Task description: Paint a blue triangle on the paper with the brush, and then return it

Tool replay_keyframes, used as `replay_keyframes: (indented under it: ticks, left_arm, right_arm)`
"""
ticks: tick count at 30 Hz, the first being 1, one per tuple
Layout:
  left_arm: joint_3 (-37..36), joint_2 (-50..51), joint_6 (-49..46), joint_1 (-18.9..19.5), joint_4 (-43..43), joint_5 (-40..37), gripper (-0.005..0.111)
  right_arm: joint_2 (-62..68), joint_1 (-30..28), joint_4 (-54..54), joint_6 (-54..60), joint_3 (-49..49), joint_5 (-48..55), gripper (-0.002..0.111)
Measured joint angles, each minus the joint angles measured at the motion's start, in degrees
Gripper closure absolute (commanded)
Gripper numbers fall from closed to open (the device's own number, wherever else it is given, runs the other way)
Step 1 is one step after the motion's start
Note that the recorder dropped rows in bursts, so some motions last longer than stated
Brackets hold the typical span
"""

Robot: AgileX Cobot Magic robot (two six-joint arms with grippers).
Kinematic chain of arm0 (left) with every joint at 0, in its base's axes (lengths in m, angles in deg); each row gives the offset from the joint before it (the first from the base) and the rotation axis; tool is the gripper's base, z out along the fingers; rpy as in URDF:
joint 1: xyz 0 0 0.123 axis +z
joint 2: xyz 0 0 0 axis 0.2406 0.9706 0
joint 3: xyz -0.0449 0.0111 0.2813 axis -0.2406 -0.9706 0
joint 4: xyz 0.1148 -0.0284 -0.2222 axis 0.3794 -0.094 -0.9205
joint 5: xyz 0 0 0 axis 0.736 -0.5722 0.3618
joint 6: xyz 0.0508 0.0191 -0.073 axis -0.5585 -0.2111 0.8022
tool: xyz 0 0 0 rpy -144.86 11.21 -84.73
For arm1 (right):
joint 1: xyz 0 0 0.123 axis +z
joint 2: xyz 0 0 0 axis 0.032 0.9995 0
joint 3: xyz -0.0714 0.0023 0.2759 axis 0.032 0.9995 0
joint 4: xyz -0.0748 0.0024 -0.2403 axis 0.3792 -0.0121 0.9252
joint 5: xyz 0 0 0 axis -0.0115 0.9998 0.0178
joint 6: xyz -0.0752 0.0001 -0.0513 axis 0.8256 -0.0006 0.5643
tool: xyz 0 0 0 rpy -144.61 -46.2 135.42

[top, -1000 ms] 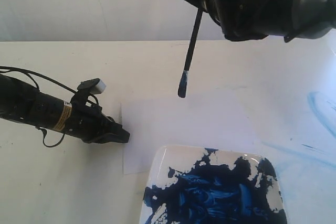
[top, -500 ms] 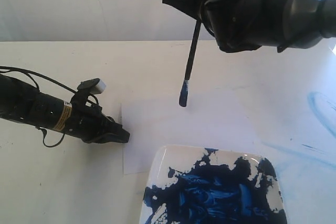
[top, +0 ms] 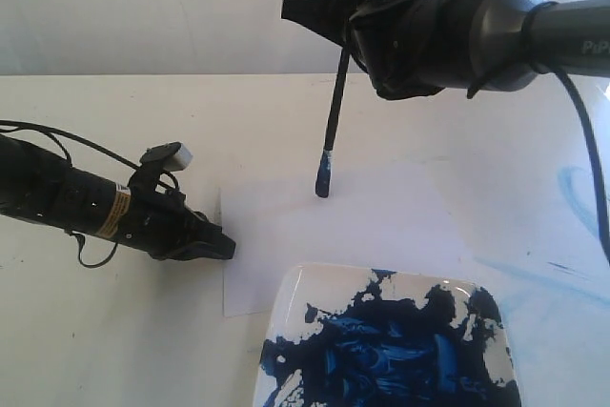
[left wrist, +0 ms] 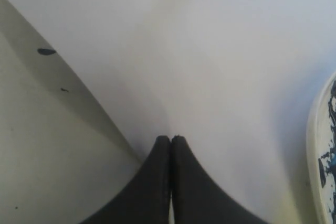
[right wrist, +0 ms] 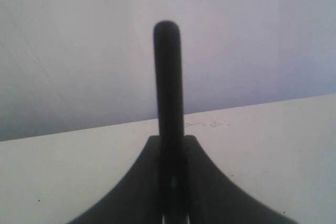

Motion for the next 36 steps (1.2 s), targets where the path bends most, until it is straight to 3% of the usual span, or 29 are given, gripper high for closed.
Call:
replay_keyframes:
  ticks: [36]
  left_arm:
    - [0.0,0.0,0.0,0.0,0.0,0.0,0.107]
  right_arm:
    - [-0.61,0.0,-2.93,6.2,0.0,1.77,0.108]
